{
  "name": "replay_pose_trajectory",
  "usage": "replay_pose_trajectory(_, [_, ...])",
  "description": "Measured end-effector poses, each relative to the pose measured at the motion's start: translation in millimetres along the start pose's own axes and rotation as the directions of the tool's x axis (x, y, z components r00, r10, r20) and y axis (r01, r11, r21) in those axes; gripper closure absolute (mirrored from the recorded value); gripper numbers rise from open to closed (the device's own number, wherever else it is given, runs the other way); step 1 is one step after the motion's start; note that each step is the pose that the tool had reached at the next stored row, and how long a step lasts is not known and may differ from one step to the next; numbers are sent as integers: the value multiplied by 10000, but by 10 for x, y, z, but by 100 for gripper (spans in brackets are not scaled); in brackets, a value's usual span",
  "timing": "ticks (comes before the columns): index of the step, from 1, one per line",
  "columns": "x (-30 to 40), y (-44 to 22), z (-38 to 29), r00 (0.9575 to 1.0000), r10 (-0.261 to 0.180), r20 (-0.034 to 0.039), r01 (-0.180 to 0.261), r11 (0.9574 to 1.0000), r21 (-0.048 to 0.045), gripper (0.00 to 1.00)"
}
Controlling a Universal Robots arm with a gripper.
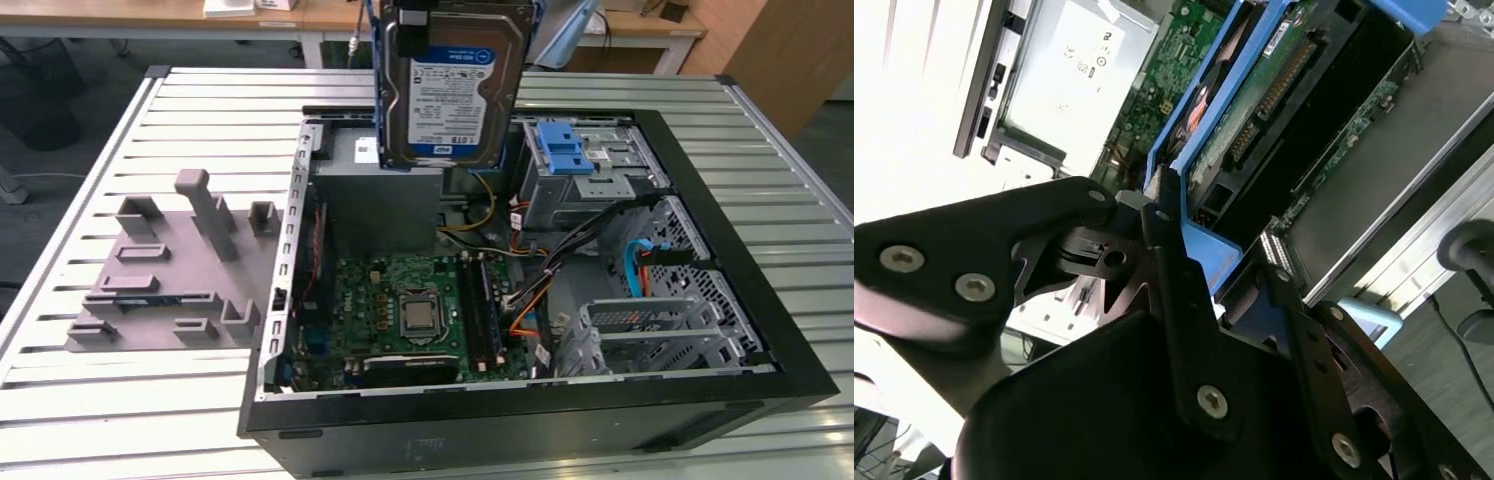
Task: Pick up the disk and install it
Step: 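Pick up the disk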
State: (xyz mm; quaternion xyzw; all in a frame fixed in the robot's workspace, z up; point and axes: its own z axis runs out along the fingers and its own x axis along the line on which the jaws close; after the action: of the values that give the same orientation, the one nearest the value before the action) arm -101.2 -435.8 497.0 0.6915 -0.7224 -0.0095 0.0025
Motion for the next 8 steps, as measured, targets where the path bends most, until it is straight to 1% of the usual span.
replay_pose_trajectory(6, [-4,-104,5,10000,10,0,-10,10000,0,64])
replay_pose_trajectory(8, [-4,-120,9,10000,57,3,-57,10000,1,64])
